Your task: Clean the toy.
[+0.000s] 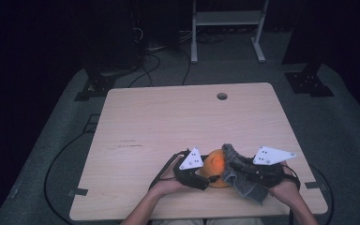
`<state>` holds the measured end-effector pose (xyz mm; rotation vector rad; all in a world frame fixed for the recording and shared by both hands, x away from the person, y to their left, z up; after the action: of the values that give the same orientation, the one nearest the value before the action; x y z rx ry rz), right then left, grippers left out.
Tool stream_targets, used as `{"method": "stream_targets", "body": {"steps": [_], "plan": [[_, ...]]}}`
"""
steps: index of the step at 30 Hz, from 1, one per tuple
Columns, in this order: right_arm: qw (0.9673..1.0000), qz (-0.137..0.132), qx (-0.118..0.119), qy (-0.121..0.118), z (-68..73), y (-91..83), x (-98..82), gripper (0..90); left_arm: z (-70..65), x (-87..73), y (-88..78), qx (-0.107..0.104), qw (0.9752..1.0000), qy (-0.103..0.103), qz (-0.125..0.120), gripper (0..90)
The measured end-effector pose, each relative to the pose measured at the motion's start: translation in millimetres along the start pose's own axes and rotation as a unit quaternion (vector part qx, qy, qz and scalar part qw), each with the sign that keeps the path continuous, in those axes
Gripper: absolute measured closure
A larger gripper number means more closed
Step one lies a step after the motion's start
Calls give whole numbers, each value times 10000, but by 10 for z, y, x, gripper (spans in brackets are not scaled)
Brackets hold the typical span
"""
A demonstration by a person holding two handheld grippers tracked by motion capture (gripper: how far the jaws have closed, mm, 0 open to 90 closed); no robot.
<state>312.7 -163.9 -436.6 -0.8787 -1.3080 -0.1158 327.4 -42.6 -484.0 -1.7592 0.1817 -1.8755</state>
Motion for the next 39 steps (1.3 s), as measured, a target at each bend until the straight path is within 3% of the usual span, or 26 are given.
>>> {"method": "stream_targets", "body": {"steps": [4, 5, 7, 10, 12, 14, 18, 21, 23, 25, 28, 31, 32, 33, 36, 39], "plan": [[9993, -191, 159, -265, 156, -19, 199, 748, -162, -6, 53, -84, 9982, 569, 154, 324], [9993, -138, 138, -314, 172, 4, 220, 747, -171, -3, 54, -68, 9979, 614, 180, 325], [9994, -39, 69, -328, 148, 38, 197, 748, -162, -7, 51, -83, 9983, 552, 164, 325], [9996, 35, 113, -247, 100, 53, 131, 747, -179, -12, 61, -119, 9979, 618, 167, 325], [9999, 30, 113, -89, 23, 36, 87, 748, -178, -10, 62, -128, 9979, 620, 166, 328], [9999, 59, -44, 129, -127, 21, 8, 748, -169, -20, 48, -156, 9979, 605, 178, 328], [9980, 97, -183, 596, -369, -34, -184, 749, -147, -26, 45, -193, 9985, 495, 122, 325], [9985, -3, -92, 545, -285, -59, -108, 749, -161, -31, 61, -198, 9984, 505, 139, 319], [9992, -151, 178, 323, -106, -52, 30, 748, -146, -43, 46, -198, 9986, 469, 146, 318], [9997, -117, 169, 149, -45, -20, 69, 748, -129, -62, 21, -209, 9988, 429, 150, 318], [9997, 0, 48, 232, -143, 17, -22, 748, -99, -72, 3, -191, 9991, 362, 136, 318], [9977, 94, -147, 653, -383, -32, -223, 748, -88, -73, 8, -198, 9992, 328, 101, 318], [9973, 127, -221, 682, -411, -59, -246, 748, -86, -74, 8, -196, 9992, 323, 106, 318], [9973, 94, -232, 684, -415, -94, -239, 749, -85, -75, 9, -194, 9993, 294, 96, 318], [9982, -193, 106, 551, -257, -146, -72, 748, -60, -86, -1, -194, 9996, 205, 82, 318], [9995, -58, 163, 272, -145, -71, -60, 746, -17, -105, -32, -195, 9997, 96, 66, 317]]}}
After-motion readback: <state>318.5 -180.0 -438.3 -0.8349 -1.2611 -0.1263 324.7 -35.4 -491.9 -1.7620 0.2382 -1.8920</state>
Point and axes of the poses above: each handheld gripper's, and its own axes: y roughly forward along the jaws, x roughly out of its top, z roughly to its left, the point moved 9 cm from there along y, roughly forward along the jaws, and after that the axes turned 4 degrees about y, right-handed, at the moved point
